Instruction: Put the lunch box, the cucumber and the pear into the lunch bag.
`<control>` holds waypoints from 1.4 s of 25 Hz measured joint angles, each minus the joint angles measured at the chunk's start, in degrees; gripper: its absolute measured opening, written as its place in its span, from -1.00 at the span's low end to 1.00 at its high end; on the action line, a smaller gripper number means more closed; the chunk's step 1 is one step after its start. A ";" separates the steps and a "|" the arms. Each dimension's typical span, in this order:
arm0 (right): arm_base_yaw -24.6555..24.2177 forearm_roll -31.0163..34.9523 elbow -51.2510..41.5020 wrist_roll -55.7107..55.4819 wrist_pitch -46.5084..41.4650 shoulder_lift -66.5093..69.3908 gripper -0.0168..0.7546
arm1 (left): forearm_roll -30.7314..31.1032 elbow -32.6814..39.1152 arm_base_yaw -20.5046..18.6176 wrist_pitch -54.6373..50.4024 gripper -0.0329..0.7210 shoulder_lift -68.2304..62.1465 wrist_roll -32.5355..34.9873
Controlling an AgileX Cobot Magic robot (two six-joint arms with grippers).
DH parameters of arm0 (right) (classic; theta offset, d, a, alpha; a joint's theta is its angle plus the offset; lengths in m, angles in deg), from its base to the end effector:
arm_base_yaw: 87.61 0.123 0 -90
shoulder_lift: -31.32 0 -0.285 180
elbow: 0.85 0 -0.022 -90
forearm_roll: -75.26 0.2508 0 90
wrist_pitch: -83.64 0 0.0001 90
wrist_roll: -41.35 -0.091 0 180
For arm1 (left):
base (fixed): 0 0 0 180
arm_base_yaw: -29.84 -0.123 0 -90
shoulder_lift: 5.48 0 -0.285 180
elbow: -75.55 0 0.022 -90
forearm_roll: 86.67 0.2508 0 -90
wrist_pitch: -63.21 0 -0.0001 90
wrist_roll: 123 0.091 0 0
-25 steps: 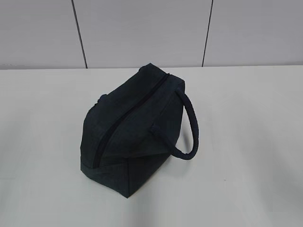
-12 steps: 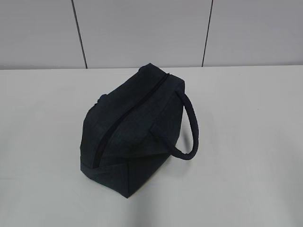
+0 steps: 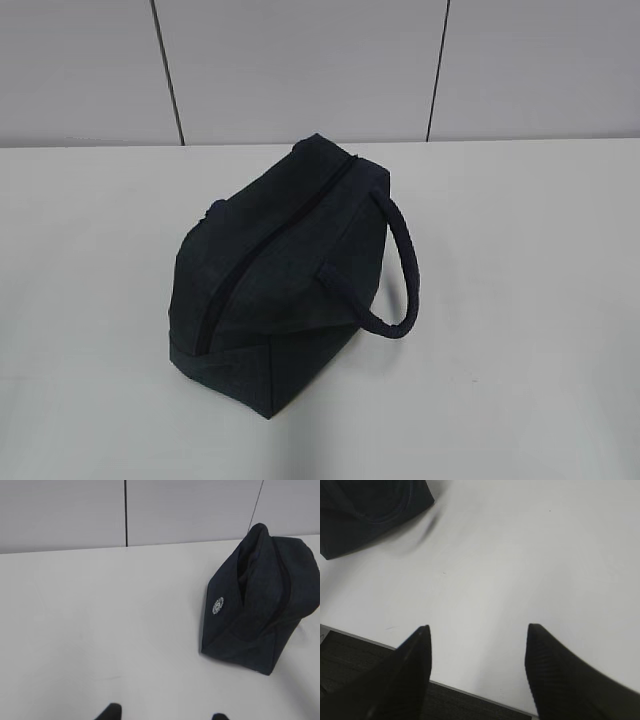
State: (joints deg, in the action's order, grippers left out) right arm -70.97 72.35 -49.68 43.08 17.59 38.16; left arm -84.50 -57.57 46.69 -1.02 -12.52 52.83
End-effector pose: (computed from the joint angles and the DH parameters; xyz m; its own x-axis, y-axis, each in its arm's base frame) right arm -0.0093 -0.0072 0.2687 -0.4901 -0.1994 -0.8485 -0.2735 0.9595 -0.0676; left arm -0.0115 0.0067 0.2804 -0.4653 0.0821 -0.8814 0.2351 0.9714 -0.0336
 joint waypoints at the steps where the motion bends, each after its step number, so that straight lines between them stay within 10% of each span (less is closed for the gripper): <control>1: 0.00 0.00 0.00 0.00 0.00 0.00 0.24 | -0.05 0.00 0.00 0.12 -0.04 0.00 0.00; 19: -0.28 0.00 0.00 -0.12 0.00 -0.14 0.24 | -0.05 0.10 -0.87 0.30 -0.04 0.06 0.04; 27: -12.41 0.00 0.00 -0.15 0.09 -0.14 0.24 | -0.05 0.10 -10.58 0.30 -0.10 0.06 0.04; 35: -13.37 0.00 0.00 -0.15 0.09 -0.14 0.24 | -0.05 0.10 -10.86 0.30 -0.19 0.06 0.04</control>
State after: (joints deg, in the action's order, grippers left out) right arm -84.34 72.35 -49.68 42.93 17.68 38.03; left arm -84.55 -57.47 35.84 -0.72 -12.45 52.87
